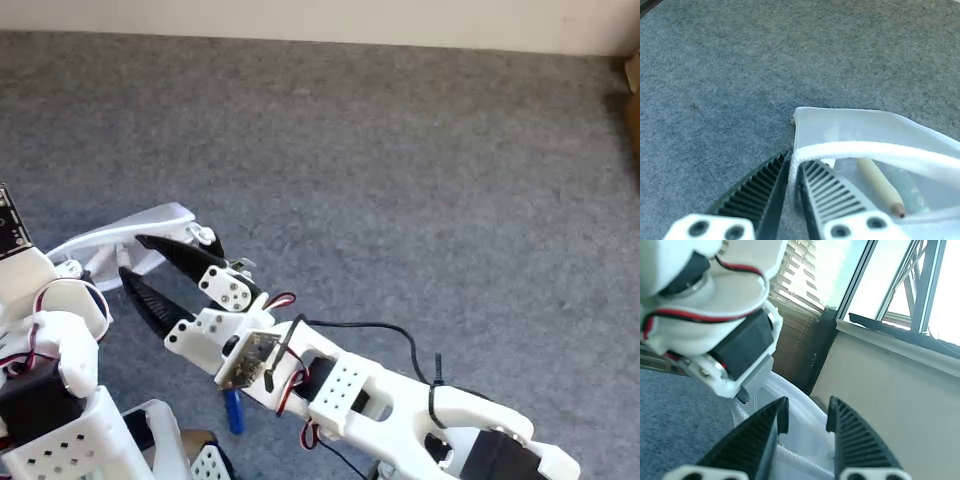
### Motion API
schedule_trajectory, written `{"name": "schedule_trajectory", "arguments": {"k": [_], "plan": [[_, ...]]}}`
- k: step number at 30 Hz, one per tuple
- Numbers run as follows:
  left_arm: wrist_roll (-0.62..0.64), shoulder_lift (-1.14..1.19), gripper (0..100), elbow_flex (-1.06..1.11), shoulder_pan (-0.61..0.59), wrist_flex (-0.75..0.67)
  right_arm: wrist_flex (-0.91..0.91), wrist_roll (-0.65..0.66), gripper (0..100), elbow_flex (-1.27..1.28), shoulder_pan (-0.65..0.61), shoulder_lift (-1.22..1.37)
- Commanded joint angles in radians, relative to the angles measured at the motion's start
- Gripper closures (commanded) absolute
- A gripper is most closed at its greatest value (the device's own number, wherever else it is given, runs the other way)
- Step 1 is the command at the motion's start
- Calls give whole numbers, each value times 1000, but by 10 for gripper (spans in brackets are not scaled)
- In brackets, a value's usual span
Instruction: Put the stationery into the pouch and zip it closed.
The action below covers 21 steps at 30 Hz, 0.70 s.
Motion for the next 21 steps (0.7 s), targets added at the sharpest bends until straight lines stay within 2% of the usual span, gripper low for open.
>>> {"name": "schedule_trajectory", "arguments": {"k": [1,6,10,15,21], "plan": [[-8,15,994,7,21,-21,-22,15,879,-12,-8,-16],[-8,15,994,7,21,-21,-22,18,882,38,-61,-19],[-8,15,994,7,21,-21,-16,21,967,58,-119,-18],[-9,15,994,7,21,-21,148,21,993,48,-96,-18],[-9,15,994,7,21,-21,134,21,989,54,-88,-54]]}}
